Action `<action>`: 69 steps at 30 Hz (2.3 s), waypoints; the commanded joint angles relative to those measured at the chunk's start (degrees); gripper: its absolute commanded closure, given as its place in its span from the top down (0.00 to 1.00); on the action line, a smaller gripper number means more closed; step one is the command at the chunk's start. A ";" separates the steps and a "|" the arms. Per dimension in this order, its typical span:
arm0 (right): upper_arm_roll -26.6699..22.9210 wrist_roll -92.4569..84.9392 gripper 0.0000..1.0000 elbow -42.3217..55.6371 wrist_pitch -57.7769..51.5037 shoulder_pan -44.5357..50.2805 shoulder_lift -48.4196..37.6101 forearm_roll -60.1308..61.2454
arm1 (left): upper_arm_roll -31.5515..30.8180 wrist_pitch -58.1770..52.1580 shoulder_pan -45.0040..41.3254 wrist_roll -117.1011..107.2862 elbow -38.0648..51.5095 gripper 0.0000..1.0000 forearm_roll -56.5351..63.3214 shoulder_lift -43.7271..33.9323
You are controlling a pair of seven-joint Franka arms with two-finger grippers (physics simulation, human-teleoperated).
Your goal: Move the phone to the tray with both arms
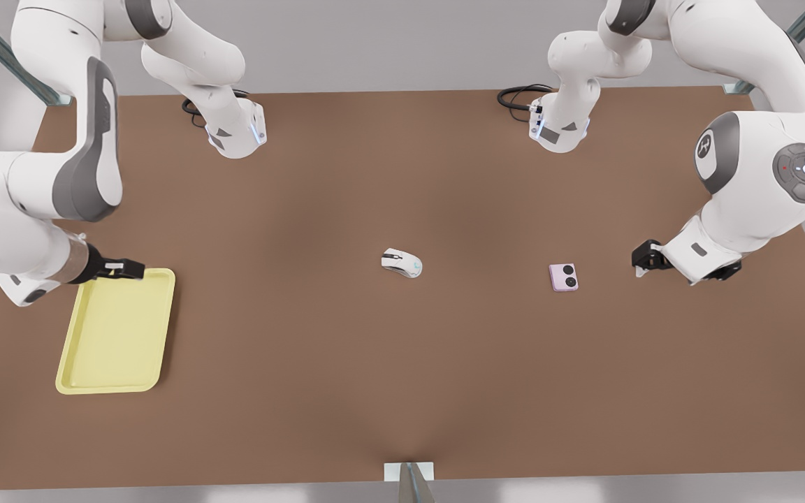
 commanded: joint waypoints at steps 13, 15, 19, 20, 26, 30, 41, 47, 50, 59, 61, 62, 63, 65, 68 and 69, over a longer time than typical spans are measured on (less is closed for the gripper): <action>0.07 -3.19 1.00 0.45 -0.09 0.59 0.55 -0.50 | -0.71 34.68 -1.40 -14.90 -39.60 1.00 -4.25 -6.04; 0.07 -3.37 1.00 0.45 -0.09 0.24 0.98 -0.50 | -0.71 42.16 -1.40 -16.57 -46.11 1.00 -4.34 -6.84; 0.07 -3.54 1.00 0.36 0.00 0.06 1.42 -0.50 | -0.71 55.35 -1.40 -18.95 -55.96 1.00 -5.66 -4.82; 0.07 -3.54 1.00 0.36 0.09 0.06 1.78 -0.59 | -0.62 55.35 -1.40 -18.95 -56.04 1.00 -5.66 -3.85; -0.02 -4.42 1.00 0.63 -0.09 -0.20 2.13 -0.50 | 0.34 54.73 -1.40 -18.95 -58.33 1.00 -5.66 -0.60; -0.02 -4.33 1.00 0.45 -0.09 -0.11 2.39 -0.24 | 0.61 54.82 -1.32 -18.86 -59.73 1.00 -5.66 0.63; -0.02 -4.25 1.00 0.19 -1.14 -0.29 2.83 0.03 | 1.14 57.11 -1.40 -18.95 -59.82 1.00 -5.66 6.08; -0.02 -3.98 1.00 0.19 -2.81 -0.20 3.01 0.90 | 1.14 57.11 -1.40 -18.94 -59.82 0.89 -5.66 6.08; -0.02 -4.42 1.00 0.28 -2.73 -0.20 3.01 0.82 | 1.14 57.11 -1.40 -18.94 -59.82 0.87 -5.66 6.17; -0.02 -4.42 1.00 0.36 -2.81 -0.29 3.01 0.90 | 1.14 57.55 -1.40 -18.86 -59.82 0.82 -5.66 6.61; -0.02 -4.42 1.00 0.45 -2.90 -0.29 3.01 0.90 | 1.14 57.37 -1.40 -18.86 -59.82 0.82 -5.66 6.43; -0.02 -4.95 1.00 0.45 -2.90 -0.38 3.01 0.90 | 1.14 57.11 -1.40 -18.86 -59.74 0.82 -5.66 6.08; -0.02 -4.95 1.00 0.54 -2.90 -0.38 3.01 0.90 | 1.14 56.76 -1.40 -18.86 -59.47 0.82 -5.66 5.82; -0.02 -4.95 1.00 0.54 -2.90 -0.46 3.01 0.90 | 1.05 56.67 -1.40 -18.77 -59.21 0.82 -5.66 5.82; -0.02 -4.95 1.00 0.54 -2.81 -0.38 3.01 0.90 | 0.35 56.67 -2.89 -19.47 -56.67 0.82 -5.66 5.82; -0.02 -5.04 1.00 0.54 -2.81 -0.55 3.01 0.82 | 0.35 56.41 -4.83 -20.88 -55.17 0.82 -5.66 5.91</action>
